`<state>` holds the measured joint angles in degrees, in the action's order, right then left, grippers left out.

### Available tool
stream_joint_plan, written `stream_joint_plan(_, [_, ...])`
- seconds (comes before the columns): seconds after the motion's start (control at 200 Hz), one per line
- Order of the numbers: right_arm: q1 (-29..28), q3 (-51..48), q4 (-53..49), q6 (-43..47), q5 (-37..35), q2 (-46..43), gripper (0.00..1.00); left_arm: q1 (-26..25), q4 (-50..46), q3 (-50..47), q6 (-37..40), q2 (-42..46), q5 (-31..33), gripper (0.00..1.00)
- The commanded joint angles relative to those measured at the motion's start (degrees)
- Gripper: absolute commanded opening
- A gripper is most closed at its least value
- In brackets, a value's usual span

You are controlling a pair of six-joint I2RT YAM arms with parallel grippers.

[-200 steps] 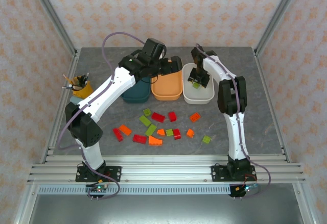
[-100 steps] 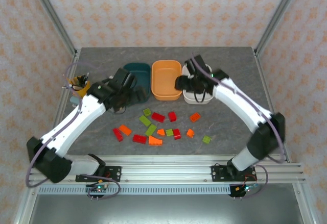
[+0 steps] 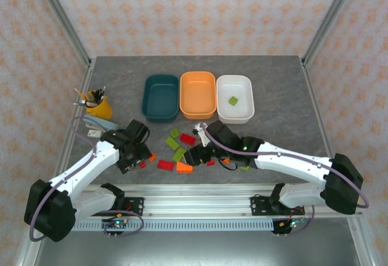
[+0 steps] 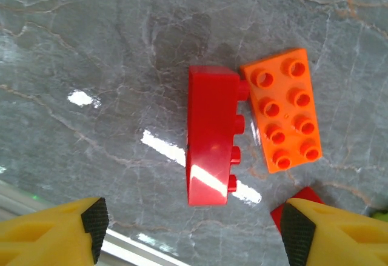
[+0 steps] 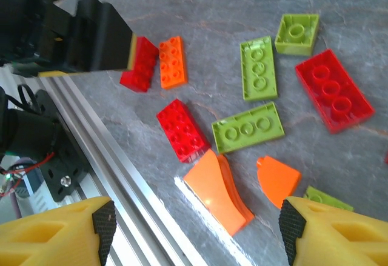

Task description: Sort the legos into containers by color

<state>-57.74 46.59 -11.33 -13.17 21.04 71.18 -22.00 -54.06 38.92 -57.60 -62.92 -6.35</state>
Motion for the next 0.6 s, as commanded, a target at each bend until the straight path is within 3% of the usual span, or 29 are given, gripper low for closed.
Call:
stream_joint_plan(0.0, [-0.38, 0.99, 4.57, 1.13, -0.08, 1.56, 0.73, 1.02, 4.8, -0.77, -0.47, -2.29, 0.33, 0.74])
stream_joint_plan(0.23, [-0.43, 2.21, 4.55, 0.88, -0.15, 3.13, 0.73, 2.96, 8.43, -3.19, 1.05, -4.5, 0.35, 0.6])
stream_joint_plan(0.596, [-0.36, 2.26, 4.65, 0.78, -1.15, 3.96, 0.72, 3.19, 13.51, -7.54, 1.21, -5.65, -0.45, 0.53])
